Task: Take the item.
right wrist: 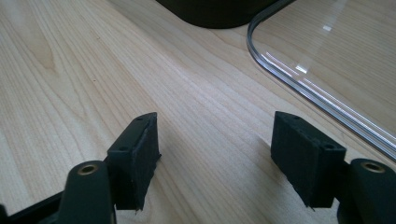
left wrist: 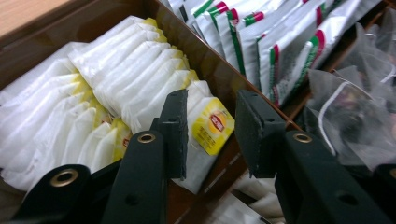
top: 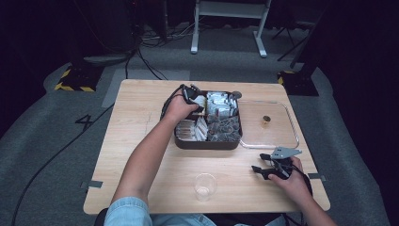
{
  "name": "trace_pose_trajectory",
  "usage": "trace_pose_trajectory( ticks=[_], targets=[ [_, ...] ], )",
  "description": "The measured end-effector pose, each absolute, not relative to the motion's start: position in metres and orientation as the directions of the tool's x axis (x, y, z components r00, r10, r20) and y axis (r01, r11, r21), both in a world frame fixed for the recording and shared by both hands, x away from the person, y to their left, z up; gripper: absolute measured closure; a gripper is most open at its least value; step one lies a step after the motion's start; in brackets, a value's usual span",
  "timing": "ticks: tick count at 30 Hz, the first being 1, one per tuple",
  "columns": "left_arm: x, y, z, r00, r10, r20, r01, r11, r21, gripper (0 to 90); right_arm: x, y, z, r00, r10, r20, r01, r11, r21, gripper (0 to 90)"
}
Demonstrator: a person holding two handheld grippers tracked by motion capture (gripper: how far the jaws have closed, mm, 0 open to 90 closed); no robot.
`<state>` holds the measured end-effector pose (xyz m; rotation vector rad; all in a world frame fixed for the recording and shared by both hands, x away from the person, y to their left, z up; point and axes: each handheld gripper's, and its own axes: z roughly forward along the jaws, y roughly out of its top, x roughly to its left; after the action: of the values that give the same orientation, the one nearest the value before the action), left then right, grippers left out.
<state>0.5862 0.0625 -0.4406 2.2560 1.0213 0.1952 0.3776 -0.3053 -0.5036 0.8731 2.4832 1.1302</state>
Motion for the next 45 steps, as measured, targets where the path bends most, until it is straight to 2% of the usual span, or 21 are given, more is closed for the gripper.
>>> trace_pose_trajectory(
  ticks=[14, 19, 20, 23, 28, 43, 45],
  targets=[
    [0.594, 0.064, -0.451, 0.659, 0.745, -0.108, 0.665, -0.508, 0.547, 60.0, 0.377, -0.305, -0.504, -0.785, 0.62, -0.003, 0.405, 0.516, 0.755, 33.7],
    [0.593, 0.061, -0.45, 0.678, 0.728, -0.103, 0.653, -0.531, 0.54, 67.8, 0.377, -0.305, -0.504, -0.785, 0.619, -0.003, 0.404, 0.516, 0.755, 33.7],
    [0.592, 0.06, -0.45, 0.683, 0.723, -0.101, 0.652, -0.542, 0.53, 74.6, 0.377, -0.305, -0.504, -0.785, 0.619, -0.003, 0.404, 0.516, 0.755, 33.7],
    [0.591, 0.057, -0.451, 0.694, 0.715, -0.079, 0.642, -0.566, 0.517, 76.2, 0.377, -0.305, -0.504, -0.785, 0.619, -0.003, 0.404, 0.516, 0.755, 33.7],
    [0.59, 0.056, -0.45, 0.705, 0.704, -0.083, 0.637, -0.578, 0.509, 89.4, 0.377, -0.305, -0.504, -0.785, 0.619, -0.003, 0.404, 0.516, 0.755, 33.7],
    [0.585, 0.064, -0.43, 0.723, 0.684, -0.092, 0.595, -0.551, 0.585, 90.0, 0.377, -0.306, -0.504, -0.787, 0.617, -0.001, 0.404, 0.517, 0.755, 33.8],
    [0.583, 0.069, -0.424, 0.722, 0.684, -0.106, 0.584, -0.52, 0.623, 90.0, 0.376, -0.306, -0.504, -0.788, 0.616, -0.001, 0.403, 0.517, 0.755, 33.8]
  ],
)
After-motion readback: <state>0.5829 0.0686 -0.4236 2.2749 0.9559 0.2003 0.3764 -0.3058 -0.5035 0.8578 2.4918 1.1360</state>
